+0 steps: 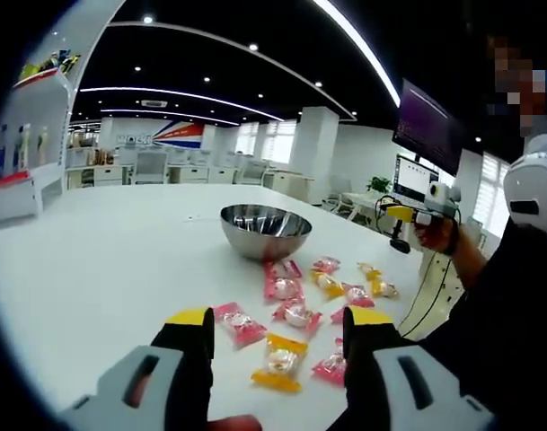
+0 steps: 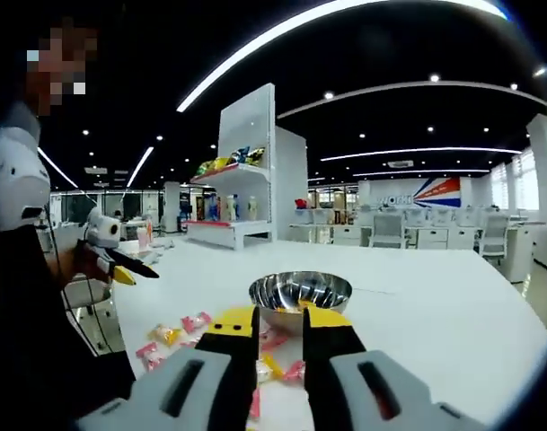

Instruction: Pick up the marshmallows scattered on the table and place them into the bowl on the table

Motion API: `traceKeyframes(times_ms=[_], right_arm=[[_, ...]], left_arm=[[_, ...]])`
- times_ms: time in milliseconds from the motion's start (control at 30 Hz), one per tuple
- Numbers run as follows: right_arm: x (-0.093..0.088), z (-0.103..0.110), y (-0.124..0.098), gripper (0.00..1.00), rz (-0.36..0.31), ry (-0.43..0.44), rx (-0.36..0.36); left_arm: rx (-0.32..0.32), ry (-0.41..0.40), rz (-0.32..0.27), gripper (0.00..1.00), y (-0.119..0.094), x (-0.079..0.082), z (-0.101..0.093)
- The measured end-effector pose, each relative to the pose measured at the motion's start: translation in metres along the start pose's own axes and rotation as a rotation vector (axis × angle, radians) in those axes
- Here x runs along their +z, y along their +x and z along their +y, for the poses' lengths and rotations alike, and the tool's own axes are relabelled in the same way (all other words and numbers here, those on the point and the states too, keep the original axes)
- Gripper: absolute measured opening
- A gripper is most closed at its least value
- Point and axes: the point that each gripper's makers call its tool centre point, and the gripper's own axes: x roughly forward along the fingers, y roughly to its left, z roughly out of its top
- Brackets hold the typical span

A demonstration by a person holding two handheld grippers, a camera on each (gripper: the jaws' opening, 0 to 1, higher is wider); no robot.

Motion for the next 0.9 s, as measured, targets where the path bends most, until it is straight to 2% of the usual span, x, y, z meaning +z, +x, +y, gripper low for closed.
traceKeyframes(times_ms=[133,267,400,500,600,733,900], right_arm=[[0.006,0.003,-0.007,0.20,-0.022,-0.019,-0.001],[-0.010,0.009,-0.007,0.21,0.055,-0.061,0.034],[-0.017,0.006,-0.005,0.21,0.077,-0.064,0.027],[-0.021,0.002,-0.001,0.21,0.072,-0.034,0.021],[-0.028,0.006,0.003,0.21,0.088,-0.031,0.032],[-0.033,0.004,0.004,0.21,0.095,-0.026,0.035],[-0.040,0.002,0.002,0.21,0.117,-0.018,0.034]], left_arm=[[-0.012,0.026,0.003,0.58,0.003,0.003,-0.007],[-0.035,0.042,0.010,0.57,0.004,0.001,-0.015],[-0.043,0.058,0.047,0.57,0.005,-0.007,-0.016],[-0.045,0.061,0.069,0.56,0.007,-0.012,-0.015],[-0.046,0.102,0.127,0.55,0.010,-0.024,-0.015],[-0.066,0.114,0.174,0.53,0.017,-0.037,-0.018],[-0.079,0.116,0.199,0.53,0.026,-0.045,-0.019]])
